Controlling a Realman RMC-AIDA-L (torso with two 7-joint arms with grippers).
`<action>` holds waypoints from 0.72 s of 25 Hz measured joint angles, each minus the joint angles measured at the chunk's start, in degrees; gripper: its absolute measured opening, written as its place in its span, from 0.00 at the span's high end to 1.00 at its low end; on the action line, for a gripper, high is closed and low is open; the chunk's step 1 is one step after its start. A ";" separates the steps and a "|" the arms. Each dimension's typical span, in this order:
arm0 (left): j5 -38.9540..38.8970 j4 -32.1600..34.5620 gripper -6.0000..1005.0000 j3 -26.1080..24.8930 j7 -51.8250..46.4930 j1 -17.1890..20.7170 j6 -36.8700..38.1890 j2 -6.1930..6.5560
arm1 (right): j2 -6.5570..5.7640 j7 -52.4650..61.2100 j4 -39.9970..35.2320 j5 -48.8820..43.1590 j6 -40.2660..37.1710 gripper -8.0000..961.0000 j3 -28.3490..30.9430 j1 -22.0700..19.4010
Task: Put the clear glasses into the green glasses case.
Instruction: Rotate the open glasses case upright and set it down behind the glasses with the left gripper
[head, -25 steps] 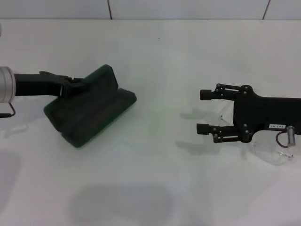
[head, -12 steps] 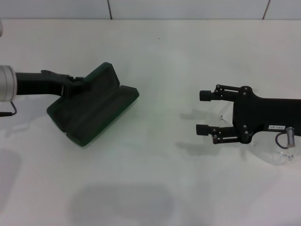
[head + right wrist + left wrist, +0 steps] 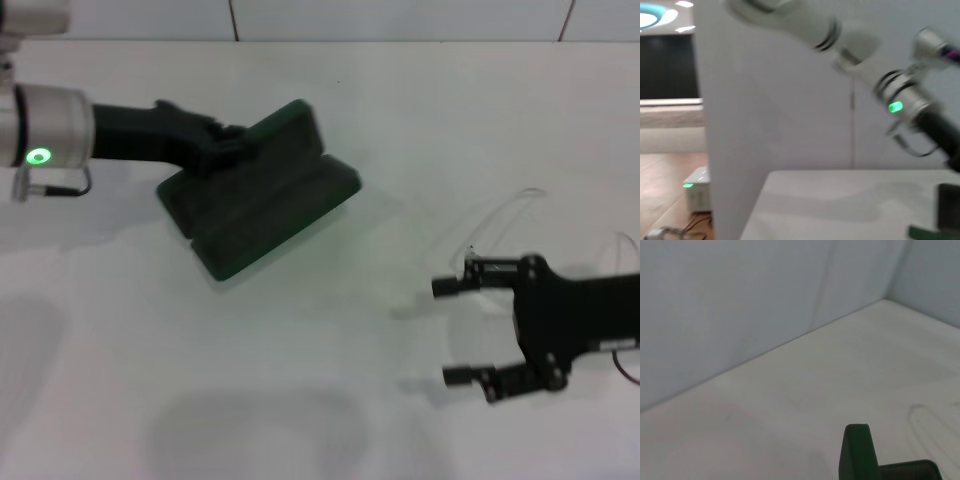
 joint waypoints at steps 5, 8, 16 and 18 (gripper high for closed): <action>2.34 4.84 0.79 0.05 11.28 -4.59 0.53 -0.20 | 0.44 -1.47 -1.79 -2.57 -0.63 0.16 0.14 -2.70; 2.90 7.65 0.79 0.08 17.13 -6.75 0.24 -0.35 | 0.97 -1.60 -1.79 -2.77 -0.62 0.16 -0.06 -3.45; 5.45 13.91 0.79 0.01 22.54 -11.77 -6.72 -0.36 | 2.38 -2.54 -1.72 -6.22 0.03 0.16 0.14 -4.06; 7.00 16.46 0.79 0.01 22.98 -12.74 -9.18 -0.40 | 2.55 -2.75 -1.74 -6.34 0.30 0.15 0.20 -4.26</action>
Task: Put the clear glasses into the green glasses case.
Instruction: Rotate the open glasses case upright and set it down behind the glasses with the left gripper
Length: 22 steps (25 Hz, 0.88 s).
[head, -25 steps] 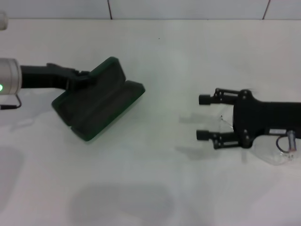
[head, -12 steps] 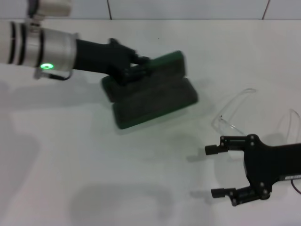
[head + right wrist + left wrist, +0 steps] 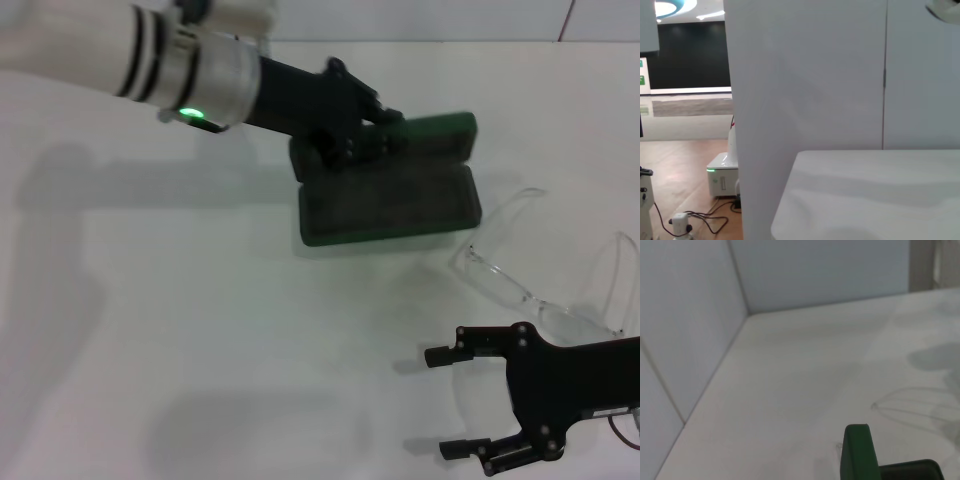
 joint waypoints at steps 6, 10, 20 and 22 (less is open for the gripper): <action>1.51 4.89 0.79 -0.02 3.06 -0.90 -6.71 -0.02 | 0.22 -0.83 -0.07 -0.24 0.50 0.15 0.02 -0.86; 2.18 8.66 0.79 -0.02 6.27 -0.63 -10.99 -0.10 | 0.23 -1.47 0.23 -0.27 0.53 0.16 0.00 -1.03; -1.42 8.93 0.78 -0.10 6.45 -0.44 -8.88 -0.02 | -0.05 -1.63 0.25 -0.35 0.57 0.16 -0.02 -1.81; -2.55 8.03 0.78 -0.11 6.26 -0.23 -6.62 0.10 | -0.10 -1.64 0.25 -0.36 0.43 0.16 -0.02 -1.81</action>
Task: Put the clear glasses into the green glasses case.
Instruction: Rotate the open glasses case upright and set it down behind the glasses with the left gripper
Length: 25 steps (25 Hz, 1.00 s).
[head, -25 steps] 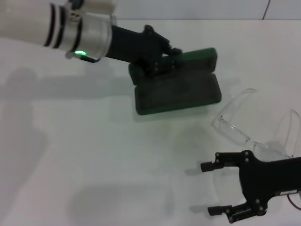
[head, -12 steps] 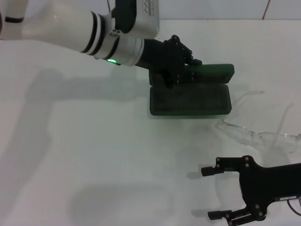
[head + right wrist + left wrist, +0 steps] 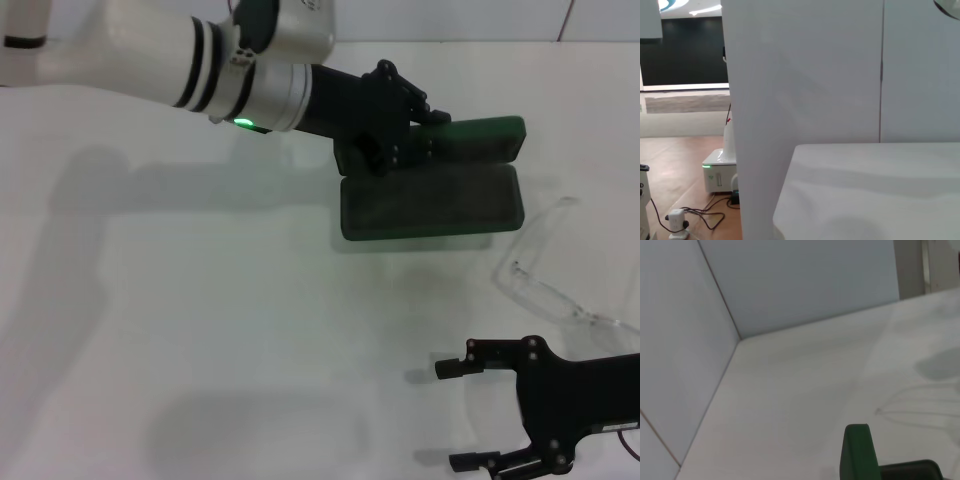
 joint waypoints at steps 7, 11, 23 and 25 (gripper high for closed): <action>-0.78 -2.02 0.78 0.00 -0.40 0.67 0.32 -0.13 | -0.20 0.00 -0.23 -0.18 -0.33 0.16 0.00 -0.06; 0.01 -1.89 0.78 0.03 0.47 1.16 -0.88 -0.17 | -0.22 -0.01 -0.26 -0.56 -0.12 0.16 0.00 0.10; 0.85 -0.46 0.78 0.06 5.33 2.90 -0.67 -0.17 | -0.54 -0.40 -0.29 -1.51 0.08 0.16 -0.01 0.75; 1.28 -0.44 0.78 0.07 4.21 2.54 -0.57 -0.17 | -0.66 -0.41 -0.29 -1.52 0.10 0.16 0.01 0.90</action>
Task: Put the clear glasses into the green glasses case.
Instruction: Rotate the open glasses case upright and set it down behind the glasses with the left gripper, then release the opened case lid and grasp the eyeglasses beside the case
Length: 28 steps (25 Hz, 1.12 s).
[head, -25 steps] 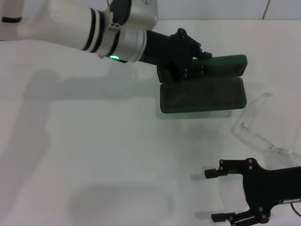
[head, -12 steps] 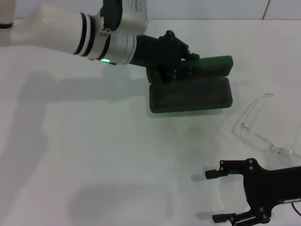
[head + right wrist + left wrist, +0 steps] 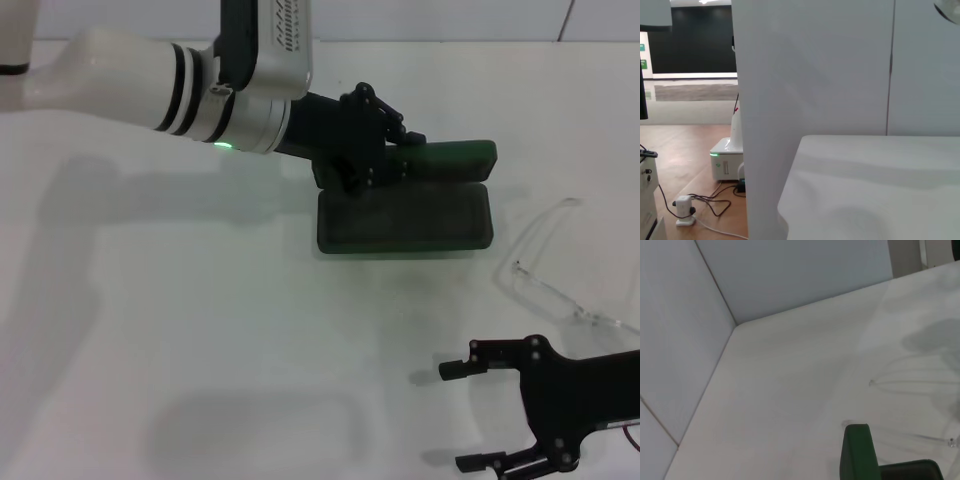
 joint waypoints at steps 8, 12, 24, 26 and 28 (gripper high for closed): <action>2.22 1.26 0.77 -0.02 -0.77 -0.72 -0.61 -0.03 | -0.14 -0.16 0.22 -0.54 0.03 0.15 0.00 0.21; 2.03 1.34 0.77 -0.06 -0.28 -0.75 -1.81 -0.09 | -0.17 -0.19 0.37 -0.68 0.08 0.16 0.00 0.22; -7.75 0.63 0.58 -0.07 -0.30 1.11 1.51 0.13 | -0.23 -0.20 0.34 -0.69 0.97 0.16 0.80 0.18; -13.12 -0.17 0.51 -0.07 -0.29 2.70 6.13 0.30 | -0.23 -0.20 0.40 -0.68 1.01 0.16 1.56 0.16; -20.90 -0.98 0.48 -0.08 0.72 5.72 12.97 0.43 | -0.23 -0.11 0.28 -0.68 1.01 0.16 1.91 0.22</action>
